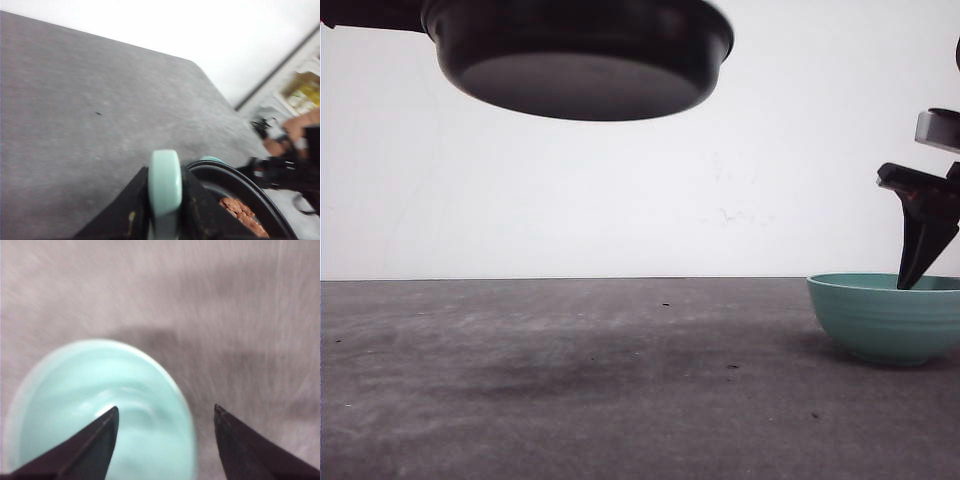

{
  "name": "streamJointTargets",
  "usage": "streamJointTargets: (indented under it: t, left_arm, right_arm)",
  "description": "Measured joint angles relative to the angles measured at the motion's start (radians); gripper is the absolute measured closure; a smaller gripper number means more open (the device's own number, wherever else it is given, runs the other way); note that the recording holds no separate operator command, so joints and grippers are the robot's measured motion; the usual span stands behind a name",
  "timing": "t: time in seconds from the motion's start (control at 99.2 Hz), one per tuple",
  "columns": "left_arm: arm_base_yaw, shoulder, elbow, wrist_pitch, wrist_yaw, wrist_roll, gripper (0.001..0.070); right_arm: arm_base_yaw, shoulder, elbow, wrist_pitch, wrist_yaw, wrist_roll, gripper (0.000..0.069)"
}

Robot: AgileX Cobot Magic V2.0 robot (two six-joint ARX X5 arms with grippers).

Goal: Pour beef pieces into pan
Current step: 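Lower the empty bowl back onto the table with the right gripper, then lower the pan onto the table with the left gripper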

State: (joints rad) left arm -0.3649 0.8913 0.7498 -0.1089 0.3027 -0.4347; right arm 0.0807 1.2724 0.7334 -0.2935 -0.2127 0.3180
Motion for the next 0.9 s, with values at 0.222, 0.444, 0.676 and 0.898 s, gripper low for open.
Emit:
streamJointTargets:
  t: [0.222, 0.444, 0.676, 0.898]
  left_arm:
    - [0.003, 0.079, -0.039, 0.077, -0.168, 0.009, 0.0657]
    - [0.026, 0.247, -0.164, 0.295, -0.281, 0.018, 0.0657]
    - [0.026, 0.431, -0.171, 0.473, -0.286, 0.048, 0.0657]
    - [0.028, 0.496, -0.170, 0.483, -0.288, 0.038, 0.0636]
  right_arm:
    - [0.021, -0.239, 0.084, -0.016, 0.004, -0.002, 0.0324]
    - [0.089, -0.419, 0.094, -0.027, 0.003, -0.006, 0.0324]
    - [0.154, -0.504, 0.094, -0.074, 0.003, -0.007, 0.0324]
    - [0.168, -0.524, 0.094, -0.117, 0.003, -0.007, 0.0324]
